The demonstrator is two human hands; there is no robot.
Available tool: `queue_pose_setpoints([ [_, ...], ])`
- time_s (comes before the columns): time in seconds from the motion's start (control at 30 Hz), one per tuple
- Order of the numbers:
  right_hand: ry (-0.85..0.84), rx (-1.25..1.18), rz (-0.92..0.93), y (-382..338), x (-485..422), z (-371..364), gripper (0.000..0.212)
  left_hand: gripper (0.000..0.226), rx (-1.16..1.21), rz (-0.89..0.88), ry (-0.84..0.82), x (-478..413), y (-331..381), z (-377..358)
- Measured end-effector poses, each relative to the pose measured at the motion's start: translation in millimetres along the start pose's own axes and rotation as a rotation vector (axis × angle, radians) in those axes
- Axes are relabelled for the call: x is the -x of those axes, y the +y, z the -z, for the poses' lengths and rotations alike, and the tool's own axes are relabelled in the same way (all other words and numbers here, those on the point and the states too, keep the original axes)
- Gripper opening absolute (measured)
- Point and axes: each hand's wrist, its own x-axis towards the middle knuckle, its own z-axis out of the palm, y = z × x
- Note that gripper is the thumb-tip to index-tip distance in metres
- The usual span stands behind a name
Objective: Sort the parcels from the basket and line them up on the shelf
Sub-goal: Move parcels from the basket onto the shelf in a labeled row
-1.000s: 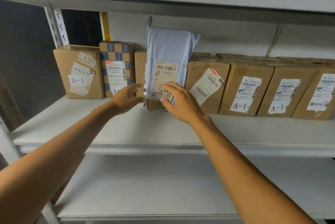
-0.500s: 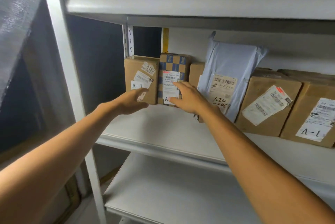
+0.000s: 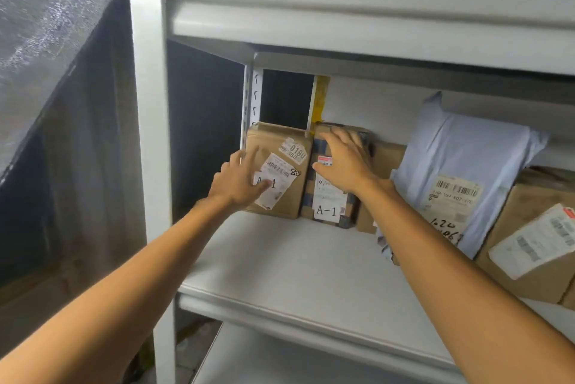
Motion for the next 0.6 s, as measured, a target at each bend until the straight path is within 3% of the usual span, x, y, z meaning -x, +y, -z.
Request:
queue_pose_setpoints([
  [0.13, 0.087, 0.189, -0.024, 11, -13, -21, 0.072, 0.092, -0.049, 0.032, 0.085, -21, -10, -23],
  [0.27, 0.149, 0.239, -0.063, 27, -27, -35, 0.083, 0.11, 0.256, -0.03, 0.141, -31, -13, -51],
  [0.37, 0.202, 0.237, -0.088, 33, -34, -43, 0.086, 0.118, 0.43, 0.028, 0.239, -40, -10, -62],
  [0.6, 0.336, 0.279, -0.094, 51, -30, -53, 0.087, 0.088, 0.456, 0.079, 0.296, -60, 6, -92],
])
